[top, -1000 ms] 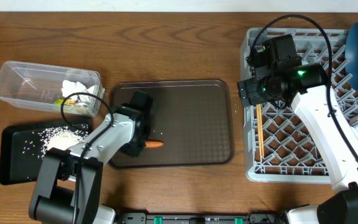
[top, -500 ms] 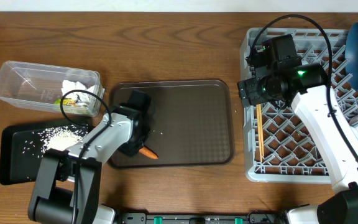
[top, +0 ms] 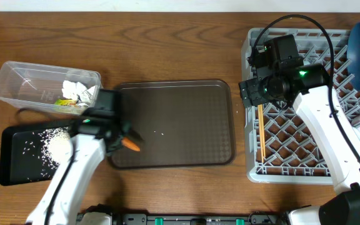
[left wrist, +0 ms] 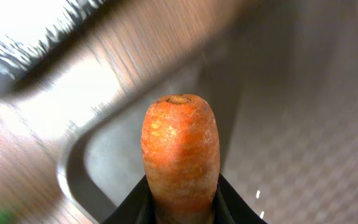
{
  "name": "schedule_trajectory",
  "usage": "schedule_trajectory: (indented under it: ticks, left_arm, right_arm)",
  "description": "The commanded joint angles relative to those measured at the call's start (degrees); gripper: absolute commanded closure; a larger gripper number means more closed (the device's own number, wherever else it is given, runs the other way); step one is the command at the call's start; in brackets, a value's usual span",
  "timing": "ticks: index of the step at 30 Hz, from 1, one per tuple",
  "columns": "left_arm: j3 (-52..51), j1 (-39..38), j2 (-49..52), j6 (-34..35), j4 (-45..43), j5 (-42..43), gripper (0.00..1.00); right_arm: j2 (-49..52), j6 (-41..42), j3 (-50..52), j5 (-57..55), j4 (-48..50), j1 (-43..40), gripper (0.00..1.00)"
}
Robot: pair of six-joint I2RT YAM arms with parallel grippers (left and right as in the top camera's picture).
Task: Sort waste into correct bins and load items into the dishwasher rack
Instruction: 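Carry the carrot left over the black tray with rice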
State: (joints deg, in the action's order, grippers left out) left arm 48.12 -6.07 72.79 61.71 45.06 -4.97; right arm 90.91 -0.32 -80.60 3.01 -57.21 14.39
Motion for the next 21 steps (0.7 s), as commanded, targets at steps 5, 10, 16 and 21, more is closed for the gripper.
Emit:
schedule_trajectory:
  ticks: [5,10,16,21]
  left_arm:
    - [-0.5,16.7,-4.4,-8.3,-1.2,-3.9,0.9]
    - [-0.5,28.7,-2.3,-9.9,-2.5,-3.8,0.9]
    - [-0.5,36.4,2.6,-10.6,-8.7,-3.6,0.9]
    - [-0.5,38.8,9.1,-13.0,-14.3,-3.7,0.9]
  right_arm:
    - [0.2,-0.6,0.0,-0.2,-0.2,0.2,0.15]
    - [0.2,-0.6,0.0,-0.2,-0.2,0.2,0.15]
    - [0.2,-0.6,0.0,-0.2,0.0,0.2,0.15]
    - [0.2,-0.6,0.0,-0.2,0.0,0.2,0.15]
